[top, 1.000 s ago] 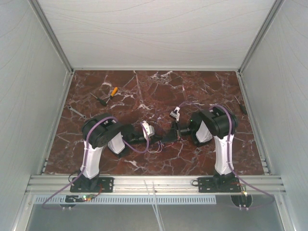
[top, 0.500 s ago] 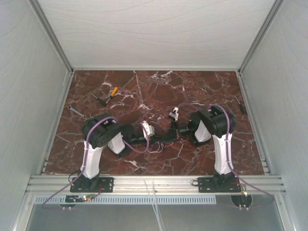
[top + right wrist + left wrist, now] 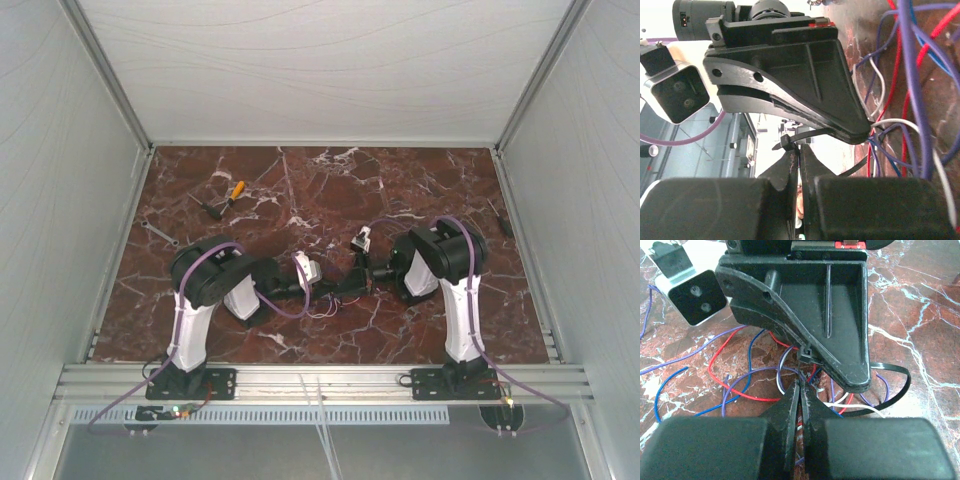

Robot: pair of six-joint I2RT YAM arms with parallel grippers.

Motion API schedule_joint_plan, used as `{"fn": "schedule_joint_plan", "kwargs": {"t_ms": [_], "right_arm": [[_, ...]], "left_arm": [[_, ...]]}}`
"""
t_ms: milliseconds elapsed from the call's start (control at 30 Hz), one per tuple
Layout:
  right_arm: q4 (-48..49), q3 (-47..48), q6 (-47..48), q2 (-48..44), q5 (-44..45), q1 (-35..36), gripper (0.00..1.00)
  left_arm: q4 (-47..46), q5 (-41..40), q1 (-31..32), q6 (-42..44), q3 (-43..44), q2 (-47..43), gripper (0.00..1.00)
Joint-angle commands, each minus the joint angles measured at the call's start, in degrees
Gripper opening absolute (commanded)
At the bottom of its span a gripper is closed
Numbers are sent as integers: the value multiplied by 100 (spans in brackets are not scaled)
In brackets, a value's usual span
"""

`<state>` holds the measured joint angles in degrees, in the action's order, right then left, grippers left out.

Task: Zip-tie the wires
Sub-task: Tie the cable at the center of the board.

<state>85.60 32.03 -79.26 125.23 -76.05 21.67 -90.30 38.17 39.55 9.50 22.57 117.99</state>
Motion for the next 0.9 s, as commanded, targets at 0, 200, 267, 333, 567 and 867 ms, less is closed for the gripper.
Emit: {"fn": "schedule_joint_plan", "kwargs": {"t_ms": [0, 200, 267, 333, 567, 867], "right_arm": [[747, 14, -283, 292, 47, 54, 0], [747, 148, -510, 414, 44, 91, 0], [747, 173, -570, 395, 73, 87, 0], [723, 203, -670, 429, 116, 82, 0], [529, 70, -794, 629, 253, 91, 0], [-189, 34, -713, 753, 627, 202, 0]], "left_arm": [[-1462, 85, 53, 166, 37, -83, 0], [-1464, 78, 61, 182, 37, -80, 0], [-1464, 73, 68, 184, 37, -82, 0], [-1464, 74, 70, 193, 34, -81, 0], [-1464, 41, 70, 184, 33, -92, 0], [-1464, 52, 79, 204, 20, -107, 0]]}}
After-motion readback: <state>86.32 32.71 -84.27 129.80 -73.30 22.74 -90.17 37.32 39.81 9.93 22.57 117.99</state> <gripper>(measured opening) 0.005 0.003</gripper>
